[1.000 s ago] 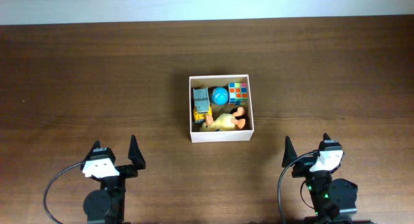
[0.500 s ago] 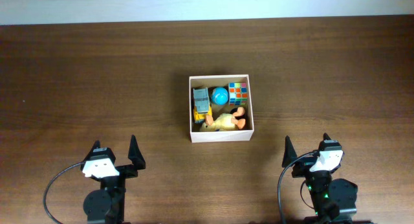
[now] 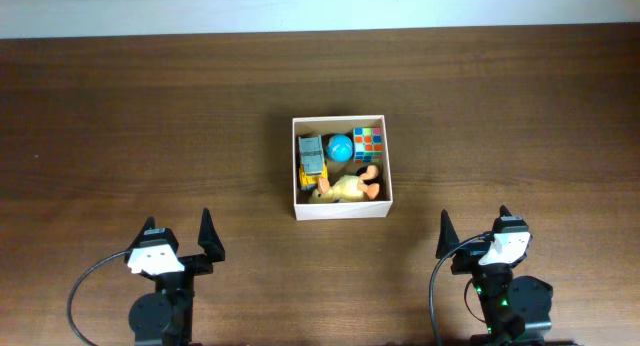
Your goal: Pack container
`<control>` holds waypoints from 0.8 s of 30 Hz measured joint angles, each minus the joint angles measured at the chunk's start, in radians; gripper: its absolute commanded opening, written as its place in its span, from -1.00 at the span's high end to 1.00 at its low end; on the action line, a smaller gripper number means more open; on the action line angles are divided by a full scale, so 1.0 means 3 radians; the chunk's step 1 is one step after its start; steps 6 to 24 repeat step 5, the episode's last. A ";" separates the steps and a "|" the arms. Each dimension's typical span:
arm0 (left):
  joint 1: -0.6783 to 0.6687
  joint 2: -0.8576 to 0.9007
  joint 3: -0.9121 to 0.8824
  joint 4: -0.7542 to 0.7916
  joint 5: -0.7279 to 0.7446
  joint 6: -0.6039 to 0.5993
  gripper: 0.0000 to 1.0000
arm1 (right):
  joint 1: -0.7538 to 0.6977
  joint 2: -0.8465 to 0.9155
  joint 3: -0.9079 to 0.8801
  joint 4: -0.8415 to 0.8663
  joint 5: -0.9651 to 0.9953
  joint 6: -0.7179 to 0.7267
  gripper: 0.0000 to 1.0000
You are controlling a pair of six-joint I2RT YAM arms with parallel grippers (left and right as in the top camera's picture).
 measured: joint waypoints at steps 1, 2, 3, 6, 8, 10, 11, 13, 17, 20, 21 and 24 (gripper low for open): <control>0.0000 0.0000 0.0000 0.0000 0.0000 0.0000 -0.99 | 0.0000 0.0000 0.0000 0.0000 0.0000 0.0001 -0.98; 0.0000 0.0000 0.0000 0.0000 0.0000 0.0000 -0.99 | 0.0000 0.0000 0.0000 0.0000 0.0000 -0.0001 -0.97; 0.0000 0.0000 0.0000 0.0000 0.0000 0.0000 -0.98 | 0.0000 0.0000 0.0000 0.0000 0.0000 -0.0001 -0.98; 0.0000 0.0000 0.0000 0.0000 0.0000 0.0000 -0.98 | 0.0000 0.0000 0.0000 0.0000 0.0000 0.0000 -0.98; 0.0000 0.0000 0.0000 0.0000 0.0000 0.0000 -0.98 | 0.0000 0.0000 0.0000 0.0000 0.0000 0.0000 -0.98; 0.0000 0.0000 0.0000 0.0000 0.0000 0.0000 -0.98 | 0.0000 0.0000 0.0000 0.0000 0.0000 0.0000 -0.98; 0.0000 0.0000 0.0000 0.0000 0.0000 0.0000 -0.98 | 0.0000 0.0000 0.0000 0.0000 0.0000 0.0000 -0.98; 0.0000 0.0000 0.0000 0.0000 0.0000 0.0000 -0.98 | 0.0000 0.0000 0.0000 0.0000 0.0000 0.0000 -0.98; 0.0000 0.0000 0.0000 0.0000 0.0000 0.0000 -0.98 | 0.0000 0.0000 0.0000 0.0000 0.0000 0.0000 -0.98; 0.0000 0.0000 0.0000 0.0000 0.0000 0.0000 -0.98 | 0.0000 0.0000 0.0000 0.0000 0.0000 0.0000 -0.98; 0.0000 0.0000 0.0000 0.0000 0.0000 0.0000 -0.98 | 0.0000 0.0000 0.0000 0.0000 0.0000 0.0000 -0.98; 0.0000 0.0000 0.0000 0.0000 0.0000 0.0000 -0.98 | 0.0000 0.0000 0.0000 0.0000 0.0000 0.0000 -0.98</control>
